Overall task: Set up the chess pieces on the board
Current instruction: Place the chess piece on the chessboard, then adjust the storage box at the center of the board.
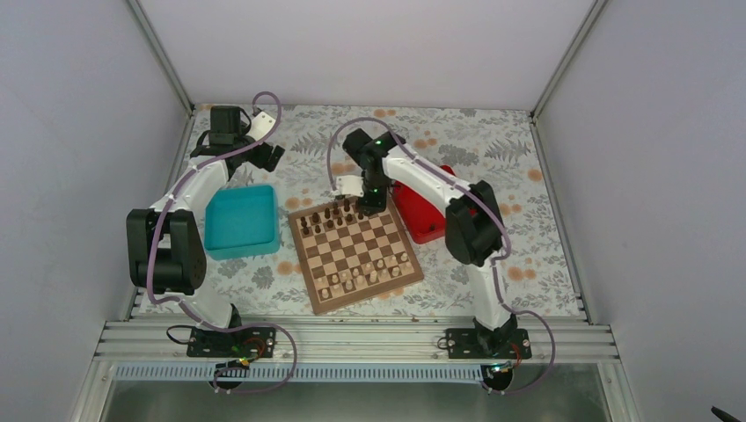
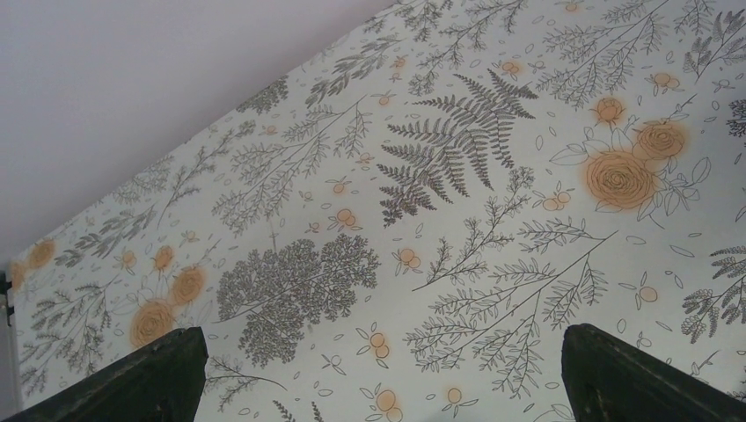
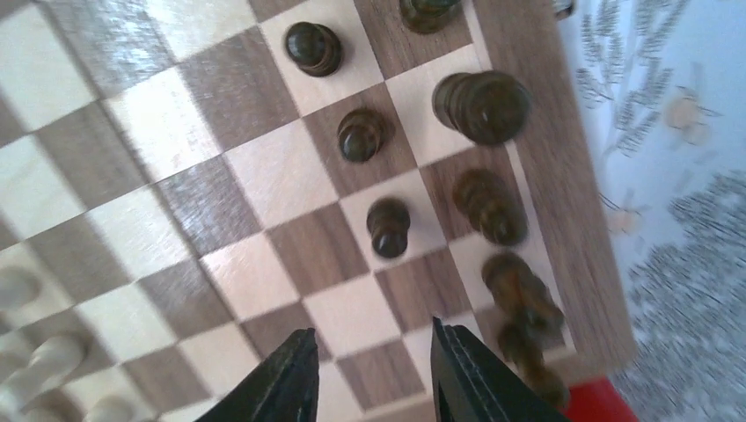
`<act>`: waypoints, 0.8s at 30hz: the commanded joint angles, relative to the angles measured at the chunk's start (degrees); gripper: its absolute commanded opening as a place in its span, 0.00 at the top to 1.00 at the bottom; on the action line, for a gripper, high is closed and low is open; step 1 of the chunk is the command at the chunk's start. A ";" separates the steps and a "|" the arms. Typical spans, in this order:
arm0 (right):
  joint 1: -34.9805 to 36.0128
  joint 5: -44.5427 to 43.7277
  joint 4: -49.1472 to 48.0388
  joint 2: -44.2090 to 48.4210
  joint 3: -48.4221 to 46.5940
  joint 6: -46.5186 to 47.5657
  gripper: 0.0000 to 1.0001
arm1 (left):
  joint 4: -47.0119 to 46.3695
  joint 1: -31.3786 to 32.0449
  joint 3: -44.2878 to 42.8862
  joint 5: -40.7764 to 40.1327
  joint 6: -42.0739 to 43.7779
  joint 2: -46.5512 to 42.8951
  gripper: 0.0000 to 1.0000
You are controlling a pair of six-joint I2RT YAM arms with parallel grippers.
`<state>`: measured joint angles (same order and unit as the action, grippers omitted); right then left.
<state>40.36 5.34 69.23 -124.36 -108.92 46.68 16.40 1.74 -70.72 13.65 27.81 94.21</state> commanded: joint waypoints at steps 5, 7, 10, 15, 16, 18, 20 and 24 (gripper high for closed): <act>-5.48 -2.52 4.21 15.44 1.53 -1.15 0.63 | -0.62 0.20 0.00 2.02 -0.56 -1.80 0.00; -8.70 -4.14 2.85 16.45 1.52 -0.98 0.71 | -0.53 0.17 -0.03 2.21 -0.63 -2.06 0.00; -14.32 -6.59 -0.03 15.10 1.56 -0.38 0.90 | -0.51 0.20 -0.03 2.27 -0.70 -2.64 0.00; -22.53 -8.65 -1.59 7.05 0.69 1.16 0.96 | -0.37 0.21 0.03 2.24 -0.70 -3.69 0.00; -23.61 -8.90 -1.56 5.20 0.03 1.28 0.96 | -0.37 0.20 0.04 2.18 -0.66 -3.92 0.00; -25.46 -9.01 -1.72 1.80 -2.10 1.23 0.96 | -0.18 0.19 0.03 2.24 -0.82 -4.39 0.00; -26.69 -9.04 -2.47 -0.69 -3.14 1.23 0.96 | -0.27 0.20 0.04 2.40 -0.87 -4.74 0.00; -28.19 -9.05 -4.03 -4.42 -4.41 1.14 0.96 | -0.05 0.15 -0.13 2.37 -0.99 -4.90 0.00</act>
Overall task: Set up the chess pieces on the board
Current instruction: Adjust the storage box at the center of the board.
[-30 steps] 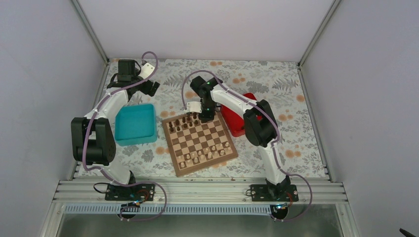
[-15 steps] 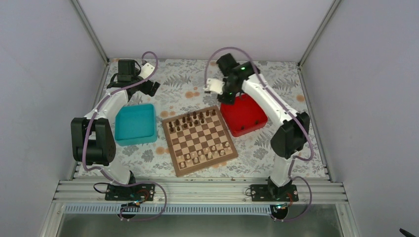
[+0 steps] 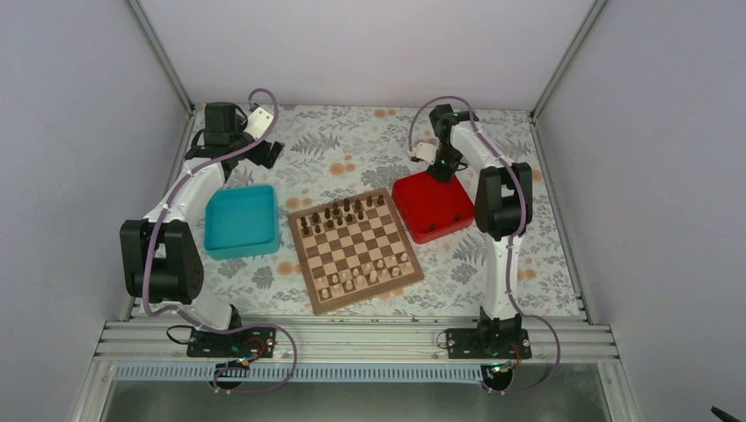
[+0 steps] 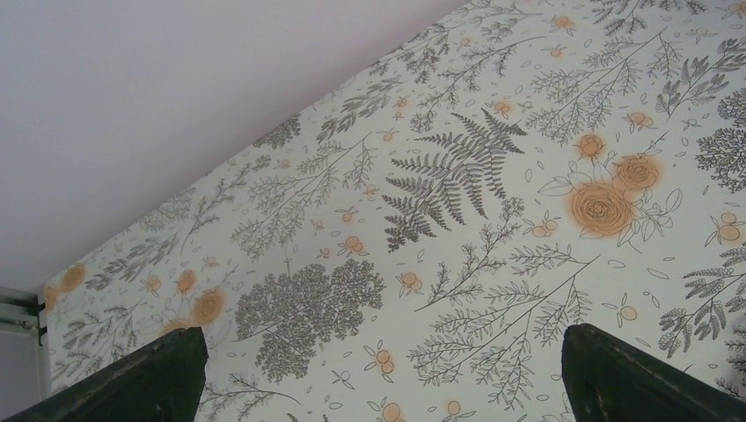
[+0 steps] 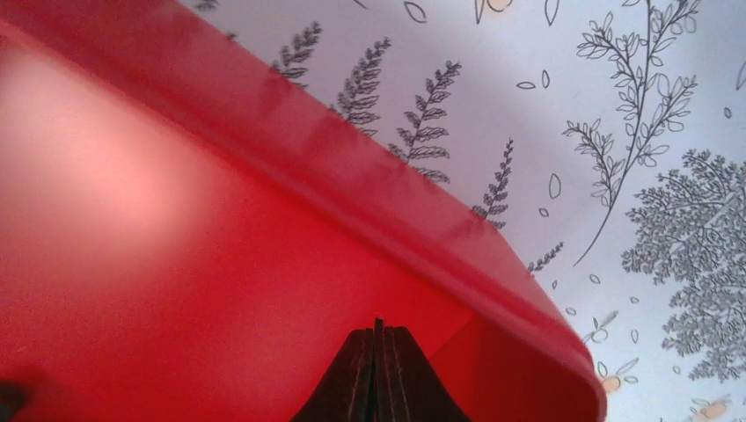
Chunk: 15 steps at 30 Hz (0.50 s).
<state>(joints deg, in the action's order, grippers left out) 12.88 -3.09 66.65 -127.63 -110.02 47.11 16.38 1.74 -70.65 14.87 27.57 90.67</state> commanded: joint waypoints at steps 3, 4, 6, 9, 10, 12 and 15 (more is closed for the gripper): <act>-1.83 -1.39 -3.72 -3.18 -3.69 0.34 0.96 | -0.17 0.20 -0.04 1.07 -0.74 -1.63 0.00; -2.20 -2.25 -4.43 -3.78 -3.83 -0.05 0.96 | -0.10 0.20 -0.08 1.11 -0.80 -1.62 0.00; -3.00 -3.41 -5.70 -4.82 -4.44 -0.55 0.96 | -0.07 0.20 -0.17 1.19 -0.81 -1.50 0.00; -4.80 -4.49 -6.99 -6.23 -5.75 -1.41 0.96 | -0.08 0.20 -0.13 1.13 -0.77 -1.36 0.00; -5.40 -4.58 -7.39 -6.50 -6.08 -1.61 0.95 | -0.08 0.20 -0.10 1.13 -0.72 -1.25 0.00; -6.44 -4.79 -8.48 -6.83 -6.35 -1.85 0.95 | -0.04 0.20 -0.22 1.20 -0.77 -1.05 0.00; -8.00 -5.03 -8.98 -7.49 -6.50 -2.33 0.94 | -0.04 0.20 -0.34 1.25 -0.76 -0.93 0.00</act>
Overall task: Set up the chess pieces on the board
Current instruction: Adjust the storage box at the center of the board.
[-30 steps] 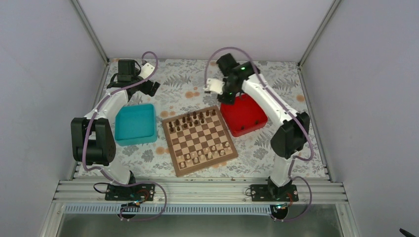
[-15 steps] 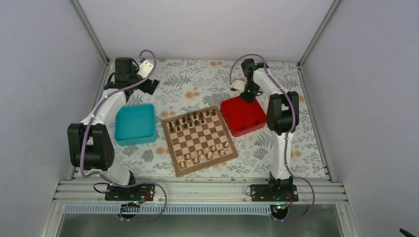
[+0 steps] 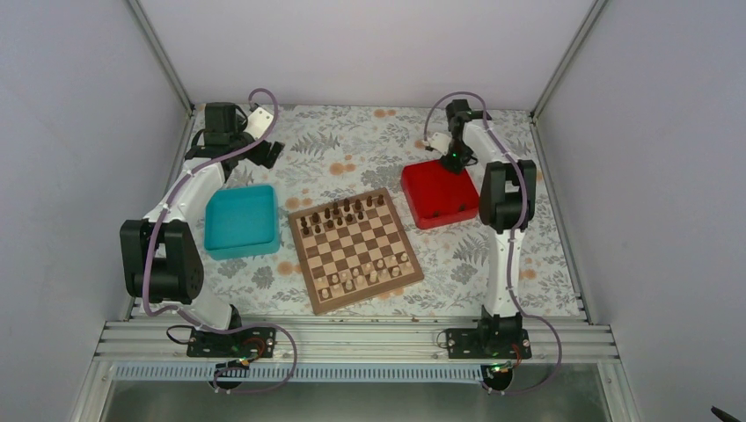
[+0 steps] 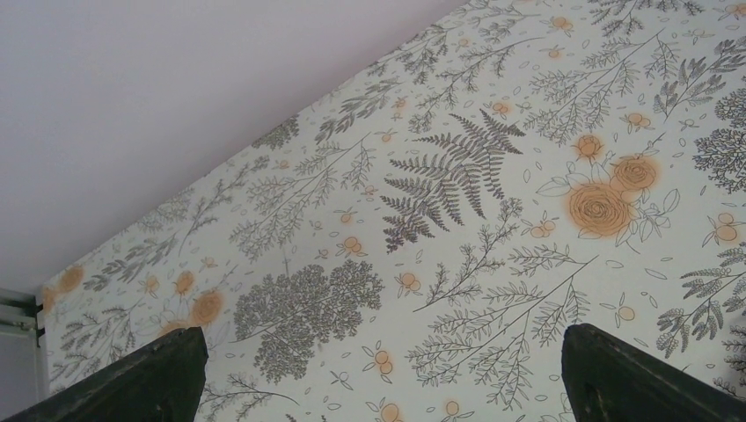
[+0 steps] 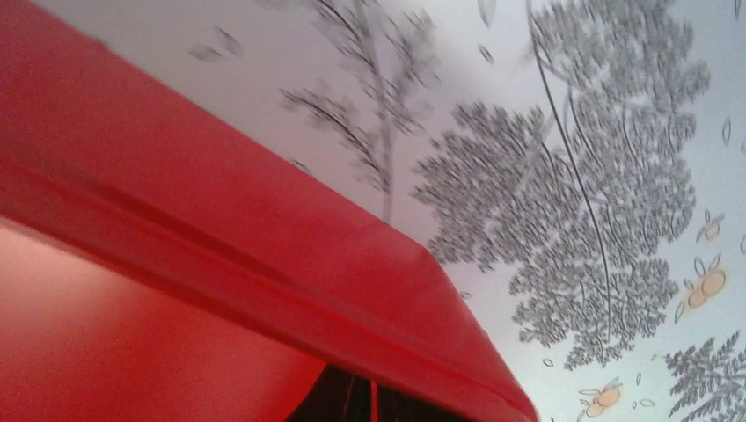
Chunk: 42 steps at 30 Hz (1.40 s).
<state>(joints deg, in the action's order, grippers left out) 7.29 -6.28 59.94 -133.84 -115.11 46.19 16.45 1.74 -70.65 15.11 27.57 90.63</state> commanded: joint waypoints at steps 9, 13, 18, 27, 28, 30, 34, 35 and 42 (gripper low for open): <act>-7.37 -2.73 -1.41 3.40 4.16 -3.34 0.93 | 0.15 0.20 -0.63 1.48 -0.77 -0.17 0.00; -10.50 -4.05 -2.38 9.12 13.60 -2.38 0.92 | 0.11 0.20 -0.67 1.91 -0.87 0.35 0.00; -12.97 -3.71 -3.92 16.31 24.05 -1.49 0.91 | 0.29 0.45 -1.03 2.46 -1.02 1.10 0.00; -13.10 0.90 0.05 28.25 37.23 -3.06 0.88 | 0.45 0.98 -0.98 2.46 -1.01 1.04 0.00; -13.04 1.61 0.65 29.63 38.75 -3.14 0.88 | 0.51 1.01 -1.00 2.49 -0.99 1.11 0.00; -12.90 3.14 1.45 32.57 41.48 -3.27 0.88 | 0.60 1.10 -1.14 2.48 -1.07 1.29 0.00; -12.41 6.63 2.74 37.79 44.95 -2.63 0.87 | 0.68 1.29 -1.16 2.40 -1.05 1.33 0.00; -12.24 7.12 2.91 38.89 45.43 -2.55 0.87 | 0.69 1.33 -1.14 2.30 -1.03 1.26 0.00; -10.63 7.37 3.09 44.30 44.06 -3.95 0.86 | 0.93 1.56 -1.01 1.72 -0.94 0.78 0.00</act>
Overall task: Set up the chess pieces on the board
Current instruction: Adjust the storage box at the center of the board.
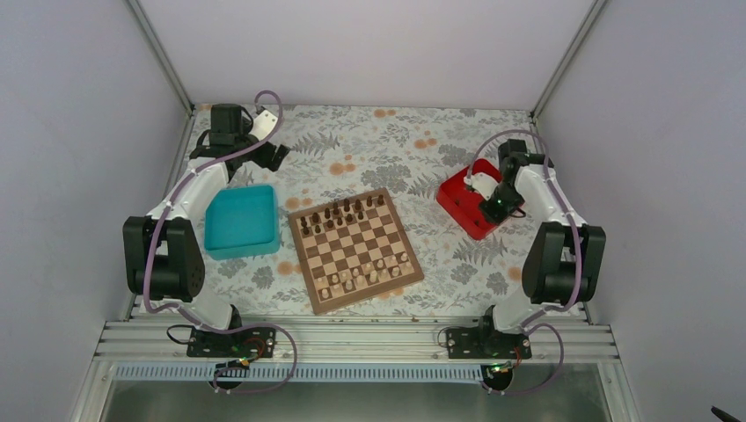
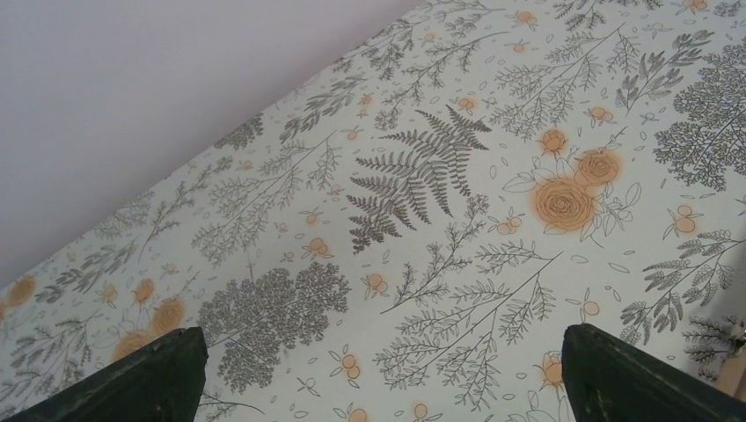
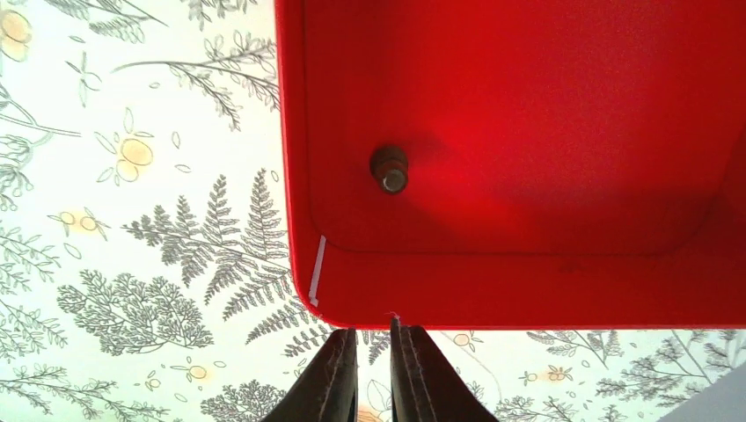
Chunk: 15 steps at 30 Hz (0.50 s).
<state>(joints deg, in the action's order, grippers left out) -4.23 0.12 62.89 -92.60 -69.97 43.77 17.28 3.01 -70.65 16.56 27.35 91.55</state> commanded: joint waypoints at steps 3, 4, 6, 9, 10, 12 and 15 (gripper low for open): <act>0.14 -1.33 -1.18 4.56 -3.19 -2.62 0.87 | 0.19 0.25 -1.07 0.24 -0.72 -0.33 0.00; -0.15 -0.73 0.09 4.69 -3.80 -2.17 0.88 | 0.28 0.27 -1.15 0.27 -0.77 -0.47 0.00; -0.13 0.14 1.66 5.42 -3.69 -0.84 0.88 | 0.21 0.29 -1.08 0.20 -0.68 -0.72 0.00; -0.10 -1.69 1.25 6.61 0.86 0.50 0.89 | -0.14 0.26 -0.79 0.14 -0.66 -0.90 0.00; -0.16 -2.65 0.66 6.91 2.91 0.68 0.90 | -0.15 0.25 -0.66 0.22 -0.67 -0.88 0.00; -0.22 -3.70 -0.89 8.15 6.70 1.03 0.91 | -0.32 0.26 -0.55 0.48 -0.64 -0.84 0.00; -0.38 -3.37 -5.19 11.17 10.60 1.48 0.95 | -0.83 0.27 -0.39 0.74 -0.86 -0.74 0.00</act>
<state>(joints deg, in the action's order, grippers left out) -4.21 -2.09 61.76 -84.93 -63.55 43.88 17.69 3.07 -70.65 16.56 27.33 91.55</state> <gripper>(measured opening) 0.072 0.999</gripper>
